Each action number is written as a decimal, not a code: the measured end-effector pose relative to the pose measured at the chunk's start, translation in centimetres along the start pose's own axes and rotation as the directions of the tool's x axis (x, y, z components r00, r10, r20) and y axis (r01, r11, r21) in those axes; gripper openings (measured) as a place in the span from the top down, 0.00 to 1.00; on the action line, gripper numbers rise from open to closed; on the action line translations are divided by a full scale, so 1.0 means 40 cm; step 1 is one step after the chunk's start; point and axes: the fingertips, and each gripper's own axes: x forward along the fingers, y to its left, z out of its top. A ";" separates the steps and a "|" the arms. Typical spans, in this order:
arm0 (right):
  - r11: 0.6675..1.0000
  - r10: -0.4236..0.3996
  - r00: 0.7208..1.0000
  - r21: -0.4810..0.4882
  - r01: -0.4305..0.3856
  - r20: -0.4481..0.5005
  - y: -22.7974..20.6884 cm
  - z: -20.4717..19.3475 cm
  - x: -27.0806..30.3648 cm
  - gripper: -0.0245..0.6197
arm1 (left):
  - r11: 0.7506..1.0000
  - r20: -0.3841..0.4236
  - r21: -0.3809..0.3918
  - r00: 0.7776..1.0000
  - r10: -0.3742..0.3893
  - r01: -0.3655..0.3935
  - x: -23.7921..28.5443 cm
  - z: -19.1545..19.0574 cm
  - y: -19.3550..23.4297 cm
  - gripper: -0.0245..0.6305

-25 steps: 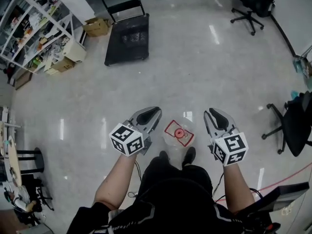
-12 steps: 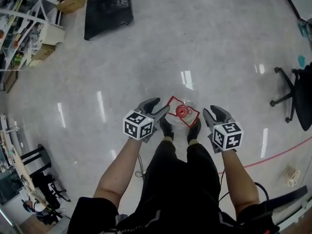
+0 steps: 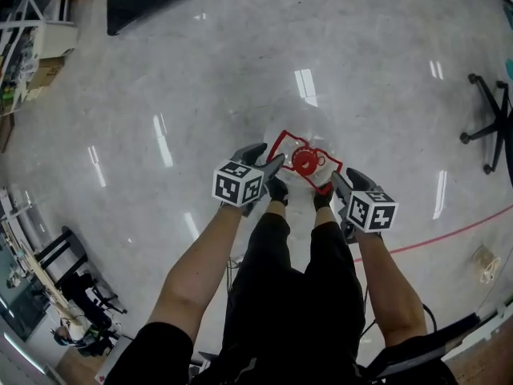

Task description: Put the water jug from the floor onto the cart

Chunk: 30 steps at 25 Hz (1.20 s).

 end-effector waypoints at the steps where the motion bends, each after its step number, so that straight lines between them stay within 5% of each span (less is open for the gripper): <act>1: 1.000 -0.004 1.000 0.002 0.004 -0.005 -0.004 -0.012 0.014 0.70 | 1.000 -0.002 0.001 1.000 0.000 0.000 0.011 -0.009 0.007 0.64; 8: 0.999 0.000 1.000 0.042 0.001 -0.008 -0.024 -0.044 0.076 0.70 | 1.000 -0.060 0.007 0.998 -0.020 0.021 0.066 -0.049 0.030 0.65; 11: 0.999 -0.011 1.000 0.047 0.010 0.003 -0.030 -0.047 0.082 0.73 | 1.000 -0.062 0.011 0.998 -0.017 0.018 0.070 -0.051 0.035 0.83; 19: 0.994 0.029 1.000 0.103 -0.030 0.010 -0.016 -0.027 0.078 0.81 | 0.999 -0.100 0.009 0.995 -0.029 0.030 0.070 -0.083 0.029 0.85; 30: 0.994 0.105 0.994 0.003 -0.105 0.035 0.165 0.140 -0.114 0.82 | 0.990 0.064 -0.102 0.994 -0.089 0.095 -0.157 0.045 -0.089 0.85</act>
